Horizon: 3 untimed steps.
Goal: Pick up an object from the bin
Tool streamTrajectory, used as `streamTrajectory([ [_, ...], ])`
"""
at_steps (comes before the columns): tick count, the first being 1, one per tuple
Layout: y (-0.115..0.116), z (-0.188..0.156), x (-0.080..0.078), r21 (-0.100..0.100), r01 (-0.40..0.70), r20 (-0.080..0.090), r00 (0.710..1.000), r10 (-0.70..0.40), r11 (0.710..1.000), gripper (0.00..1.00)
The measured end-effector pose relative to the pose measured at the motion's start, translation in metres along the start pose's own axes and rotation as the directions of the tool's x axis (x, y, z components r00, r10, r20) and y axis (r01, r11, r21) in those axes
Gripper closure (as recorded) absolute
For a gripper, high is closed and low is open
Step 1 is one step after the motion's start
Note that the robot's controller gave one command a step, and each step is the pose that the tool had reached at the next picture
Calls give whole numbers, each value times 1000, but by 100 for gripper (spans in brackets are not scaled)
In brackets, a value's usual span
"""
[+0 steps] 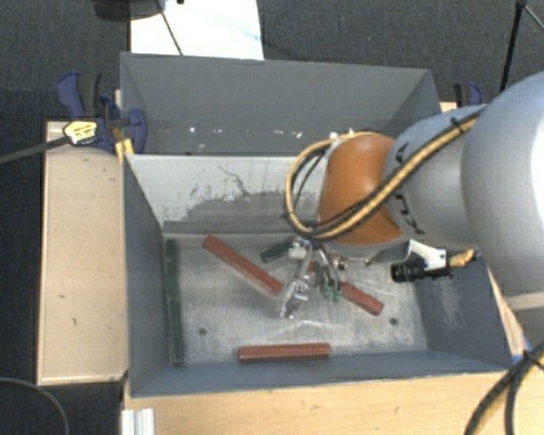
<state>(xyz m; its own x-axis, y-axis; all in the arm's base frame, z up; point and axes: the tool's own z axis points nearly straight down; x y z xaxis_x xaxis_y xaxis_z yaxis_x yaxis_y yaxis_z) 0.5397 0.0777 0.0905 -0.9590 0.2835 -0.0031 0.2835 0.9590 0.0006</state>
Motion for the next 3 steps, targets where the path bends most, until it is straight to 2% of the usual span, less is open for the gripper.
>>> streamTrajectory([
  [1,35,15,3,-7,-5,15,1000,5,1000,100],
  [2,35,15,3,-7,-5,15,1000,5,1000,100],
  [3,36,-127,-11,-1,117,1,993,-117,993,100],
])
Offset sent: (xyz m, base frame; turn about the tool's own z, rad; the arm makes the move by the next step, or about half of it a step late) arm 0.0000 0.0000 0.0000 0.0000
